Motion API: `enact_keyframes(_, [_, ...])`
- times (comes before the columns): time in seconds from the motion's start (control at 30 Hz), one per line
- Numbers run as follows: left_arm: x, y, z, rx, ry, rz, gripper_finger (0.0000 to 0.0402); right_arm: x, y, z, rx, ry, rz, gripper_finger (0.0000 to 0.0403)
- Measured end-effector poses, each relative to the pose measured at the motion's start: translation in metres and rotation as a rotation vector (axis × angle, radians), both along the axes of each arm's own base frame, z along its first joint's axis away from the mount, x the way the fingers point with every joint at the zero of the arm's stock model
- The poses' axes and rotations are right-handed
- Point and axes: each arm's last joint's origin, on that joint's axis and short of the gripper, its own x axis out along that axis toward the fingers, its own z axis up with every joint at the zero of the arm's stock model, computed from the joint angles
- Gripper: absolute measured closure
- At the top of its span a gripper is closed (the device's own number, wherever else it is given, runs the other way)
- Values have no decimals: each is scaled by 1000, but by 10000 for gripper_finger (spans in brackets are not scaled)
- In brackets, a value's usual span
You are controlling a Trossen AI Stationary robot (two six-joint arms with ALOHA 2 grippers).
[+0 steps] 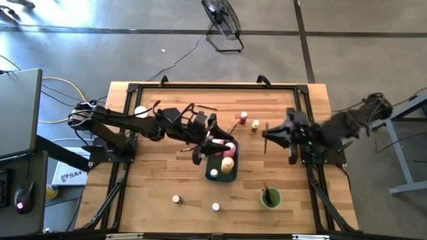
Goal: Pick & Place Paint Supplies
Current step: Put the black and silver paint brush into the green cup
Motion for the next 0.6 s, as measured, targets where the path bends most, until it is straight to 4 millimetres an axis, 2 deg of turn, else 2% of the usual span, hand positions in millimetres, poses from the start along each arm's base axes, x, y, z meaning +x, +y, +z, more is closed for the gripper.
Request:
enact_keyframes(0.2, [-2,0,1,1,5,1,208,-20,44,-11,-39,2,-138,390])
enact_keyframes(0.43, [-1,0,-1,2,19,1,208,-40,99,-31,-49,-81,-269,390])
enact_keyframes(0.6, [-1,0,0,1,13,3,208,-45,130,-52,-49,-129,-302,390])
